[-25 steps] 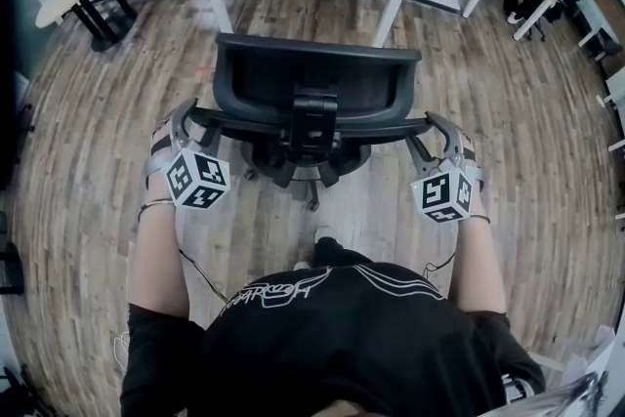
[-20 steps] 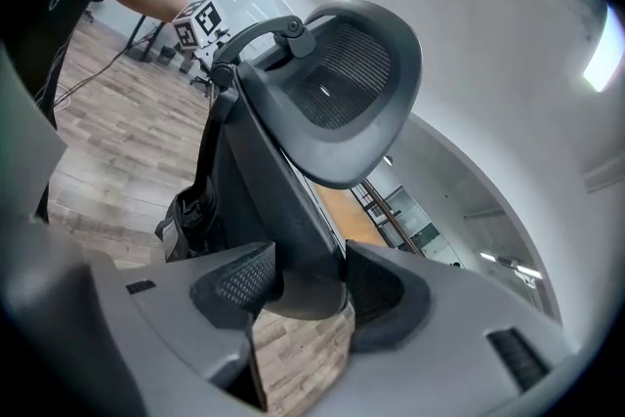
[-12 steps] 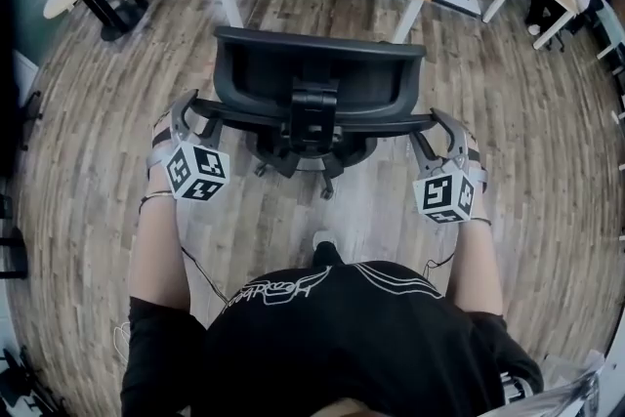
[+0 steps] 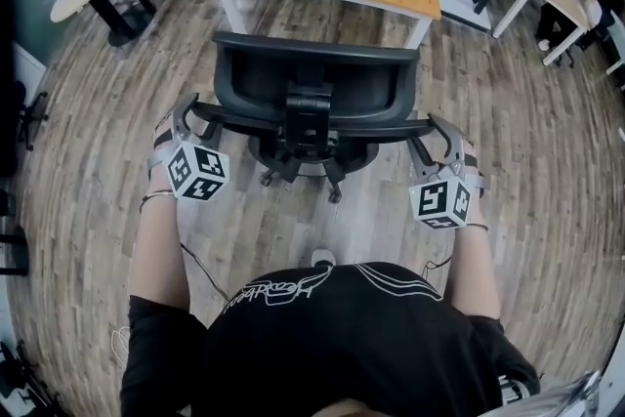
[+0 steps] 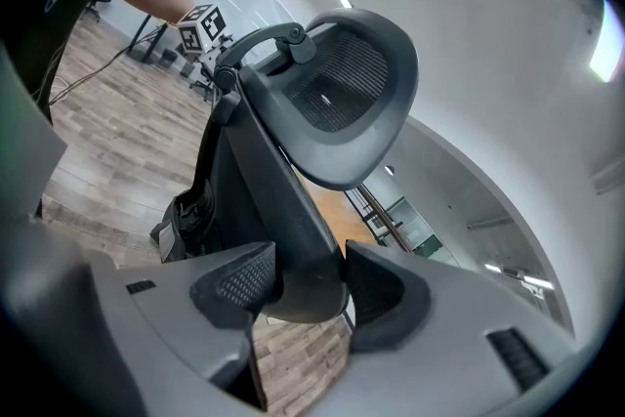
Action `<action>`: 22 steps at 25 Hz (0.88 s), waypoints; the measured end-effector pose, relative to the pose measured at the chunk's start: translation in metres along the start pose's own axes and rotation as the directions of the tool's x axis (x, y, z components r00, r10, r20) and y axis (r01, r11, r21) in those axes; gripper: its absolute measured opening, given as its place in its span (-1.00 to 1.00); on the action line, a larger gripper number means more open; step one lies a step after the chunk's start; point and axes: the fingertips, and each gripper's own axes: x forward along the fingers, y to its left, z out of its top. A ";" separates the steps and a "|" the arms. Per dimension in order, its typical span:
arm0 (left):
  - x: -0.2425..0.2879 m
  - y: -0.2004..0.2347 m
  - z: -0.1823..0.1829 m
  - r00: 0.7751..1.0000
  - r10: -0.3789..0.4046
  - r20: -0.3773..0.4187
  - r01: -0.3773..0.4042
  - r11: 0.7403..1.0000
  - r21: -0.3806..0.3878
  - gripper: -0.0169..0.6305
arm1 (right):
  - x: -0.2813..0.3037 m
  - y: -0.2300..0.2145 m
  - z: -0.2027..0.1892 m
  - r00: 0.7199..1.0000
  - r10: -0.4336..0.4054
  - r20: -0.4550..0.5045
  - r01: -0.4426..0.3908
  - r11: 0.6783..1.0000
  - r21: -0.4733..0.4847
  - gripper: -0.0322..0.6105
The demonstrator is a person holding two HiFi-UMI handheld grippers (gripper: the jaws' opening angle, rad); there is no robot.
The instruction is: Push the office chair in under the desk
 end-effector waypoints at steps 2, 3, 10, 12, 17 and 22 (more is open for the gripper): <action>0.021 0.011 0.011 1.000 -0.002 -0.007 0.002 1.000 -0.005 -0.17 | 0.021 -0.017 -0.002 1.000 0.005 0.003 -0.005 1.000 -0.002 -0.14; 0.027 0.014 0.014 1.000 -0.001 -0.008 0.001 1.000 -0.007 -0.17 | 0.028 -0.022 -0.003 1.000 0.005 0.005 -0.005 1.000 -0.003 -0.14; 0.061 0.030 0.020 1.000 -0.003 -0.018 0.003 1.000 -0.004 -0.17 | 0.060 -0.037 -0.003 1.000 -0.005 0.000 0.005 1.000 -0.001 -0.14; 0.071 0.034 0.023 1.000 -0.006 -0.014 0.006 1.000 -0.001 -0.17 | 0.068 -0.040 -0.004 1.000 -0.011 -0.006 0.011 1.000 0.002 -0.14; 0.100 0.050 0.025 1.000 -0.024 0.007 0.023 1.000 0.010 -0.17 | 0.091 -0.046 0.001 0.999 -0.025 -0.026 0.026 1.000 0.016 -0.14; 0.144 0.085 0.029 0.998 -0.056 0.033 0.055 0.998 0.028 -0.17 | 0.126 -0.060 0.018 0.997 -0.033 -0.065 0.035 0.999 0.027 -0.14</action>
